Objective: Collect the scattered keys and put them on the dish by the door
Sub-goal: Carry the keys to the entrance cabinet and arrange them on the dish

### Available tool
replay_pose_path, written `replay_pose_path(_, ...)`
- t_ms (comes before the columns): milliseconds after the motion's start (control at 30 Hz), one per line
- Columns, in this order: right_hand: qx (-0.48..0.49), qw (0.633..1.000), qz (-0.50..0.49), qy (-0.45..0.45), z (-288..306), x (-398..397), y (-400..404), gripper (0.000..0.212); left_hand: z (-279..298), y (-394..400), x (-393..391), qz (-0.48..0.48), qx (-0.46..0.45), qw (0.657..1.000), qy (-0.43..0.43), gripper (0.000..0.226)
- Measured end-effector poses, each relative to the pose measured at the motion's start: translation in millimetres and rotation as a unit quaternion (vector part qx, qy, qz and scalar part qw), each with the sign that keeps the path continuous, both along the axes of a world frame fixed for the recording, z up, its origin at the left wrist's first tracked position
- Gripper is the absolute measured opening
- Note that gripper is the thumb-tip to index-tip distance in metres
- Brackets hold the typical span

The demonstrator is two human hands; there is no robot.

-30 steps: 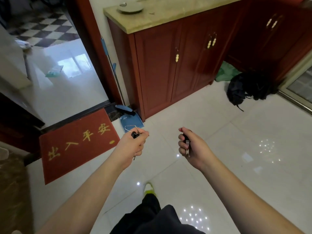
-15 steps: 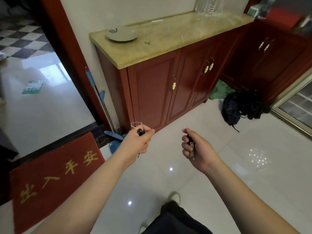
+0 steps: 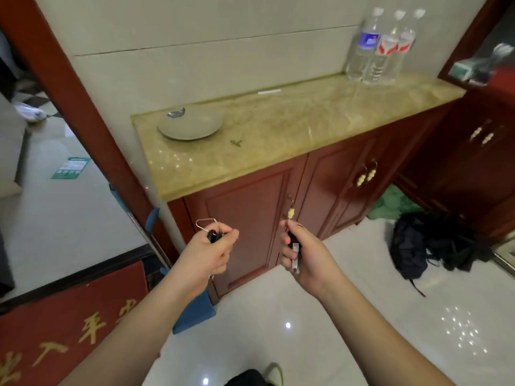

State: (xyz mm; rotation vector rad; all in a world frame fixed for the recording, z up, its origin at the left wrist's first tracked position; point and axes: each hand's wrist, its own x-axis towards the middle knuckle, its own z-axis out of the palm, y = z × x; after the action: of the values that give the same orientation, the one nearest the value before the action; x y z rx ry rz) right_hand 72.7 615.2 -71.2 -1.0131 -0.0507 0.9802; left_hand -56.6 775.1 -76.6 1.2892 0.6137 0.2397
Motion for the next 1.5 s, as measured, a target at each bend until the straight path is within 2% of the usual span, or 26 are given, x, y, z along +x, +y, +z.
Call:
replay_pose_path(133,0.067,0.997,0.041,-0.006,20,41,51,0.013,20,11,36,-0.01,-0.007,0.999,-0.038,0.014)
replay_pose_path(300,0.098,0.991,0.086,-0.009,39,78,117,0.012,44,70,66,0.057,0.008,0.998,-0.041,0.012)
replay_pose_path(433,0.094,0.991,0.099,-0.012,49,98,182,0.012,55,121,83,0.084,0.005,0.994,-0.062,0.013)
replay_pose_path(567,0.086,0.988,0.127,-0.034,58,104,251,0.012,60,166,104,0.108,-0.05,0.989,-0.088,0.01)
replay_pose_path(767,0.09,0.986,0.128,-0.063,69,127,323,0.011,67,221,138,0.11,-0.069,0.988,-0.082,0.01)
replay_pose_path(933,0.028,0.989,0.123,-0.083,69,145,358,0.01,70,256,161,0.163,-0.117,0.977,-0.077,0.008)
replay_pose_path(1100,-0.074,0.985,0.144,-0.064,68,165,393,0.007,65,288,177,0.236,-0.087,0.967,-0.046,0.027)
replay_pose_path(1167,-0.125,0.973,0.183,-0.061,67,171,403,0.003,62,297,182,0.249,-0.072,0.966,-0.024,0.032)
replay_pose_path(1267,-0.161,0.955,0.242,-0.062,68,179,413,0.011,56,305,187,0.247,-0.026,0.968,0.029,0.036)
replay_pose_path(1400,-0.148,0.939,0.284,-0.125,67,190,418,0.016,53,308,191,0.242,0.069,0.964,0.083,0.037)
replay_pose_path(1500,-0.145,0.915,0.318,-0.2,62,195,418,0.023,53,304,193,0.236,0.162,0.948,0.142,0.028)
